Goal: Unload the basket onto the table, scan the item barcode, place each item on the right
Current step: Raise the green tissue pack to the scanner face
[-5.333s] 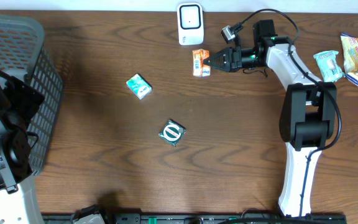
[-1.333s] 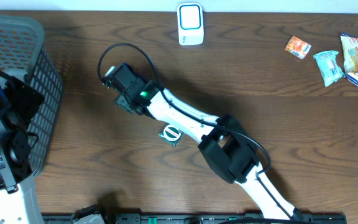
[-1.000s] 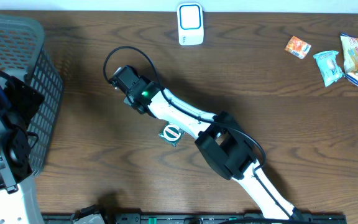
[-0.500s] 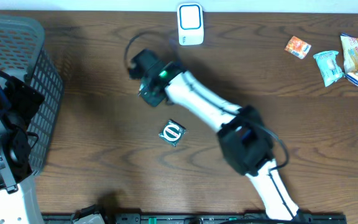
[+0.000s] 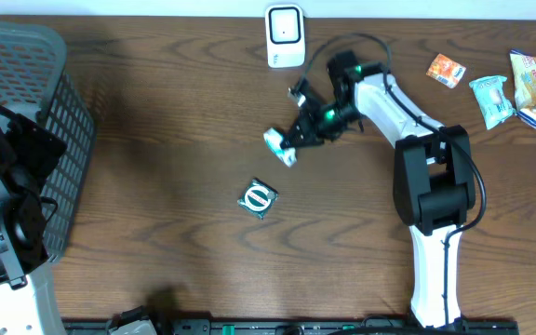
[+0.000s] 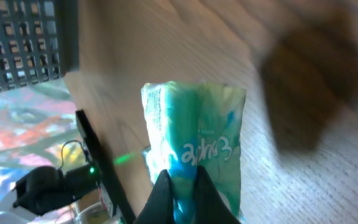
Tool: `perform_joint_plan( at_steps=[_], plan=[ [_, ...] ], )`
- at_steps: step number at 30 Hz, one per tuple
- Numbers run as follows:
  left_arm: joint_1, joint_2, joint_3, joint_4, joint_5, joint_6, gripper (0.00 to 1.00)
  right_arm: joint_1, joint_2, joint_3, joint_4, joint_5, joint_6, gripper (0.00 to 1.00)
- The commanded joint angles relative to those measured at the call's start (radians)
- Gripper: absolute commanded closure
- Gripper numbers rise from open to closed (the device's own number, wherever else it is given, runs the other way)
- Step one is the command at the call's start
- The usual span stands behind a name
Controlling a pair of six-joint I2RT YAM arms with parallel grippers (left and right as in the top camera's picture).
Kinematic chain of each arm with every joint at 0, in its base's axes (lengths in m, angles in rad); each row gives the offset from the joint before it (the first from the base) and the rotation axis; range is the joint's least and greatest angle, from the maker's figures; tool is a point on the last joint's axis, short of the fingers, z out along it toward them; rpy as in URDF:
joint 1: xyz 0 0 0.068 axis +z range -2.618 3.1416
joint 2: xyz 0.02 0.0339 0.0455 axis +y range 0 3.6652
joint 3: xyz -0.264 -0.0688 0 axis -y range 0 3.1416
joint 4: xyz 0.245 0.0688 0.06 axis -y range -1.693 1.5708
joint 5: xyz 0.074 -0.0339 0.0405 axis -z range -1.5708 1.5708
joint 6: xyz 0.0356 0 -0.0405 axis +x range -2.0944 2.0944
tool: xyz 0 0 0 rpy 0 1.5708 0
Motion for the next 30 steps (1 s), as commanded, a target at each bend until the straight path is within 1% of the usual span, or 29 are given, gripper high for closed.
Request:
perform_joint_plan(
  at_steps=[1,3,5,6,7,8,9,14,15,17,19,20,21,24,26,29,30],
  plan=[
    [0.003,0.000,0.002,-0.004,-0.006,-0.008,0.05,-0.045,0.002,-0.102,0.050,0.022,0.018,0.99],
    [0.003,0.000,0.002,-0.004,-0.006,-0.009,0.05,-0.069,0.002,-0.113,0.053,0.156,0.070,0.99],
    [0.003,0.000,0.002,-0.004,-0.006,-0.009,0.05,-0.092,0.001,-0.111,0.053,0.306,0.075,0.99],
    [0.003,0.000,0.002,-0.004,-0.006,-0.008,0.05,-0.103,0.001,-0.105,0.051,0.390,0.092,0.97],
    [0.003,0.000,0.002,-0.004,-0.006,-0.009,0.05,-0.113,0.001,-0.096,0.045,0.470,0.120,0.91],
    [0.003,0.000,0.002,-0.004,-0.006,-0.008,0.05,-0.122,0.001,-0.085,0.036,0.519,0.135,0.89],
    [0.003,0.000,0.002,-0.004,-0.006,-0.009,0.05,-0.139,0.001,-0.039,-0.014,0.576,0.141,0.87],
    [0.003,0.000,0.002,-0.004,-0.006,-0.008,0.05,-0.156,0.001,0.127,-0.151,0.595,0.140,0.84],
    [0.003,0.000,0.002,-0.004,-0.006,-0.008,0.05,-0.151,0.001,0.157,-0.172,0.582,0.129,0.81],
    [0.003,0.000,0.002,-0.004,-0.006,-0.008,0.05,-0.137,0.001,0.196,-0.203,0.530,0.090,0.64],
    [0.003,0.000,0.002,-0.004,-0.006,-0.008,0.05,-0.109,0.001,0.209,-0.220,0.471,0.053,0.33],
    [0.003,0.000,0.002,-0.004,-0.006,-0.008,0.05,-0.098,0.001,0.206,-0.224,0.469,0.051,0.28],
    [0.003,0.000,0.002,-0.004,-0.006,-0.009,0.05,-0.083,0.002,0.194,-0.220,0.469,0.051,0.19],
    [0.003,0.000,0.002,-0.004,-0.006,-0.009,0.05,-0.046,0.002,0.161,-0.196,0.469,0.051,0.07],
    [0.003,0.000,0.002,-0.004,-0.006,-0.009,0.05,-0.026,0.002,0.127,-0.164,0.469,0.051,0.08],
    [0.003,0.000,0.002,-0.004,-0.006,-0.008,0.05,-0.011,0.002,0.072,-0.117,0.469,0.052,0.27],
    [0.003,0.000,0.002,-0.004,-0.006,-0.009,0.05,-0.010,0.002,0.046,-0.095,0.462,0.055,0.36]
  ],
)
